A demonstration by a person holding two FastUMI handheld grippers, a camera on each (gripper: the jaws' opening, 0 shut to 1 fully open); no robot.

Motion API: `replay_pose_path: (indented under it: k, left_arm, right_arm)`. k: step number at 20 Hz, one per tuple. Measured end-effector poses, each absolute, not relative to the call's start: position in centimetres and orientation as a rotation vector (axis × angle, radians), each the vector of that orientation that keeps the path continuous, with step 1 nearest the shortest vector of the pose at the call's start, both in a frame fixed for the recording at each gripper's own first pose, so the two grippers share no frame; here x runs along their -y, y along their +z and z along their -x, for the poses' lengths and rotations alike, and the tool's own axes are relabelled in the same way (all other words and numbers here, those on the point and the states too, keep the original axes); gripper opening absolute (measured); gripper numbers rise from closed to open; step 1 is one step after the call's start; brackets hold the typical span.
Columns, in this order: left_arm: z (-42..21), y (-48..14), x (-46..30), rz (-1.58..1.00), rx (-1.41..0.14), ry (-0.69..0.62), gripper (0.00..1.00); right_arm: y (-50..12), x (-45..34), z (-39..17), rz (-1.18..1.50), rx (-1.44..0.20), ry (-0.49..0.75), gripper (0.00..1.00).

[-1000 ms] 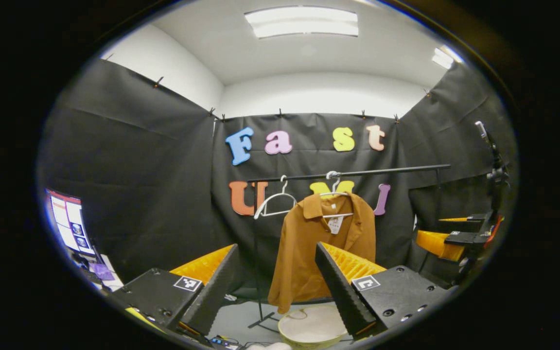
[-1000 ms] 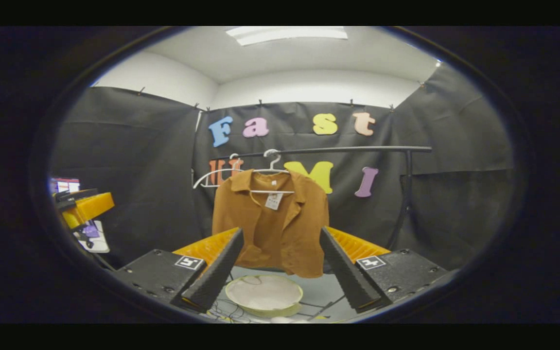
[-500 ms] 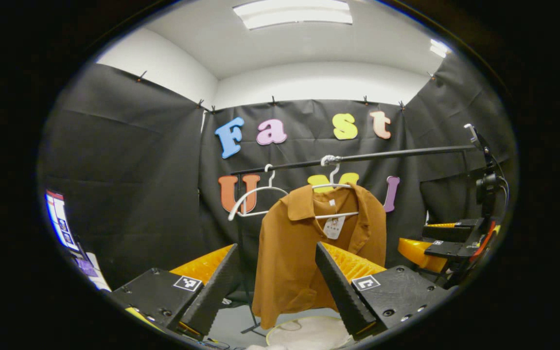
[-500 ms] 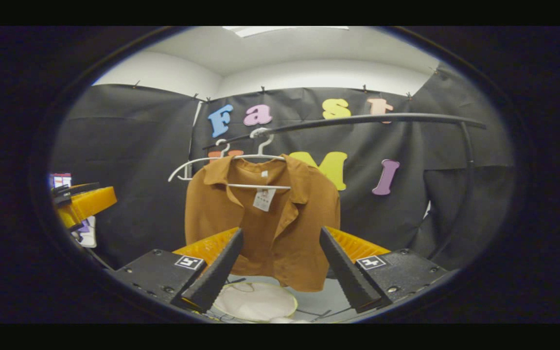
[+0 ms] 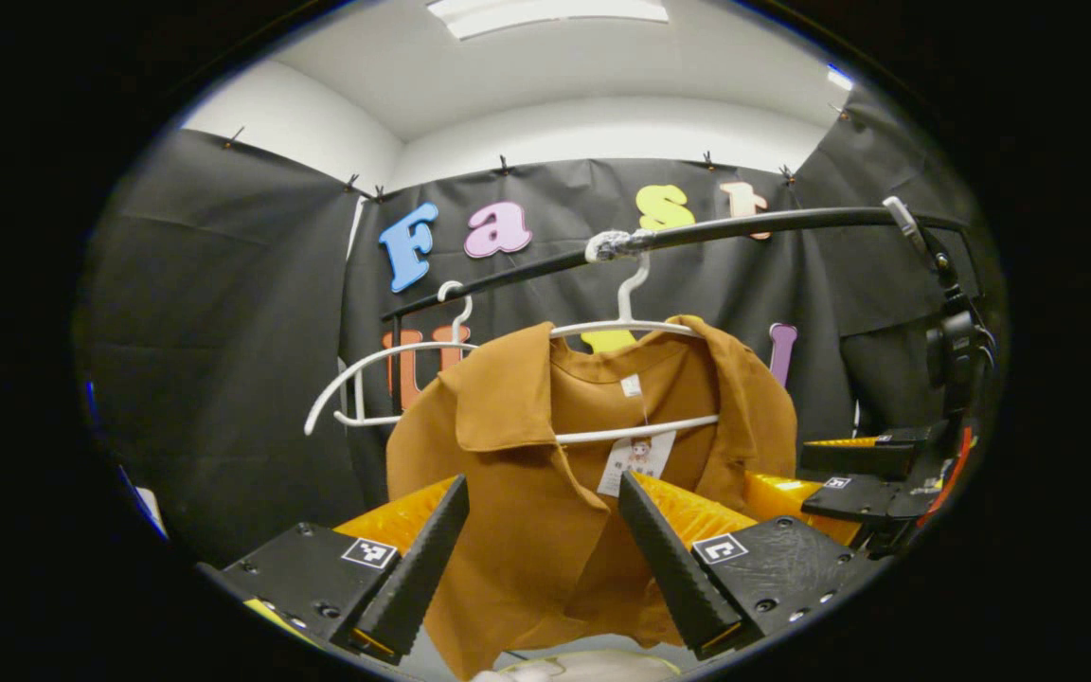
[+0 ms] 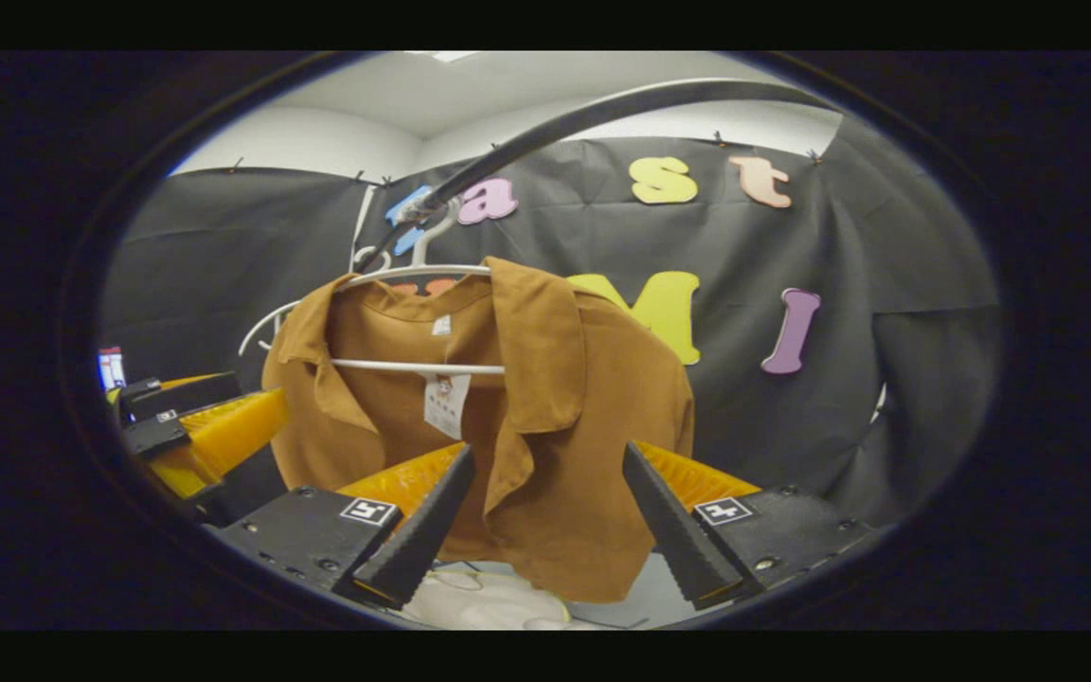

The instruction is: Grasp the clothes on the hanger with both hands and then place them into the laundry hamper below.

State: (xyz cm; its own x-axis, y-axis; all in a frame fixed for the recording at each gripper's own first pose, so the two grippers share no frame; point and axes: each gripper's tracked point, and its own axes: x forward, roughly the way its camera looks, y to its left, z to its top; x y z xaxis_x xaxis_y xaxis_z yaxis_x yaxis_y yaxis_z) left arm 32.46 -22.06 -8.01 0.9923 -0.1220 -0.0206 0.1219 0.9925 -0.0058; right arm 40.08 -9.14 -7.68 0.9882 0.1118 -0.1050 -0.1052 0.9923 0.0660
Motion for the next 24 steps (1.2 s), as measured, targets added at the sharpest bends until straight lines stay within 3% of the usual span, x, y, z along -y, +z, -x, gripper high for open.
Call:
replay_pose_path:
  k: [9, 11, 13, 14, 15, 16, 18, 20, 21, 22, 23, 24]
  left_arm:
    - [-38.9, -11.0, 20.7, 0.006, -0.080, -0.021, 0.98]
    - [-39.2, -11.1, 20.1, 0.003, -0.077, 0.005, 0.99]
    - [-39.3, -11.3, 19.7, -0.001, -0.083, 0.013, 0.82]
    - [-39.3, -11.3, 19.8, 0.003, -0.087, 0.003, 0.73]
    - [-39.3, -11.5, 19.8, 0.007, -0.095, -0.009, 0.60]
    - [-39.3, -11.6, 19.9, 0.010, -0.097, -0.026, 0.58]
    - [-39.5, -11.8, 19.6, 0.006, -0.101, -0.032, 0.41]
    - [-39.7, -12.0, 19.1, 0.004, -0.108, -0.020, 0.14]
    - [-39.7, -11.9, 19.3, 0.005, -0.111, -0.028, 0.14]
    - [-39.9, -11.8, 19.4, 0.010, -0.113, -0.041, 0.02]
    - [-40.1, -11.8, 19.5, 0.017, -0.116, -0.051, 0.14]
    - [-39.8, -11.8, 19.1, 0.025, -0.126, -0.042, 0.08]
  right_arm:
    - [-7.4, 8.7, -46.2, -0.040, -0.103, 0.088, 0.99]
    - [-7.6, 8.6, -46.7, -0.039, -0.100, 0.105, 0.93]
    - [-7.7, 8.9, -47.3, -0.046, -0.091, 0.125, 0.81]
    - [-7.7, 8.8, -47.3, -0.053, -0.088, 0.140, 0.67]
    - [-7.7, 8.6, -47.5, -0.060, -0.086, 0.162, 0.60]
    - [-7.7, 8.8, -47.7, -0.061, -0.078, 0.175, 0.43]
    - [-7.9, 9.0, -48.1, -0.066, -0.077, 0.192, 0.29]
    - [-7.9, 8.6, -48.1, -0.081, -0.081, 0.245, 0.16]
    - [-8.0, 8.7, -48.1, -0.089, -0.087, 0.268, 0.13]
    - [-8.0, 9.0, -48.2, -0.100, -0.091, 0.290, 0.10]
    - [-8.0, 9.0, -48.2, -0.121, -0.098, 0.321, 0.09]
    - [-8.1, 8.9, -48.2, -0.155, -0.112, 0.353, 0.08]
